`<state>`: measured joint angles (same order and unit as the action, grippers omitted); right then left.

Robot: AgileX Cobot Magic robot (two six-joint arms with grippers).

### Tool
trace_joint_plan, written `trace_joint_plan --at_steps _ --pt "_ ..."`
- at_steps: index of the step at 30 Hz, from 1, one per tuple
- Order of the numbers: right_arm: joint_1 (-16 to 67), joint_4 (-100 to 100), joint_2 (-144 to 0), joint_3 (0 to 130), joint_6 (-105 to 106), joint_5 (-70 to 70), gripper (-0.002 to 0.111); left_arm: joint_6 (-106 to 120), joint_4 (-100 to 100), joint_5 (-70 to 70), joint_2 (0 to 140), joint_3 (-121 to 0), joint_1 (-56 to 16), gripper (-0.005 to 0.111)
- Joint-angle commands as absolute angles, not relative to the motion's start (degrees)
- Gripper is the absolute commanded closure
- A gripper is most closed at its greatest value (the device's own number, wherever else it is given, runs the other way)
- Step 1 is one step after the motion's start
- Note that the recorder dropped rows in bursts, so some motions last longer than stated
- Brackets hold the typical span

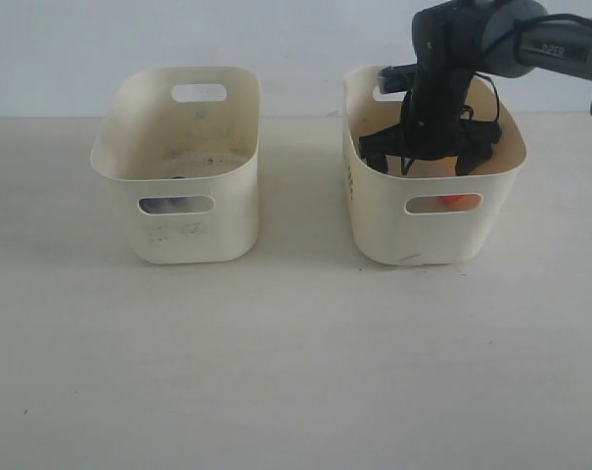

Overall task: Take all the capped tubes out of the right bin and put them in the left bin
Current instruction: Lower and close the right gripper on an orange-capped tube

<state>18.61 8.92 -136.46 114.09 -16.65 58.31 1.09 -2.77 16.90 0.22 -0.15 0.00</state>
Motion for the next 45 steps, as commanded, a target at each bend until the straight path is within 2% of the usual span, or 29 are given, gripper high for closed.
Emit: trace_joint_plan --at_steps 1,21,28,45 --pt "17.2 10.8 -137.6 113.6 -16.0 58.7 0.003 1.0 -3.3 16.9 0.0 0.0 -0.2 0.103" --pt "17.2 10.3 -137.8 113.6 -8.5 60.1 0.003 1.0 -3.3 16.9 0.0 0.0 -0.2 0.103" --pt "17.2 3.6 -137.8 113.6 -6.3 58.9 0.003 1.0 -3.3 16.9 0.0 0.0 -0.2 0.103" --pt "17.2 5.0 -137.8 113.6 -15.1 53.1 0.003 1.0 -3.3 16.9 0.0 0.0 -0.2 0.103"
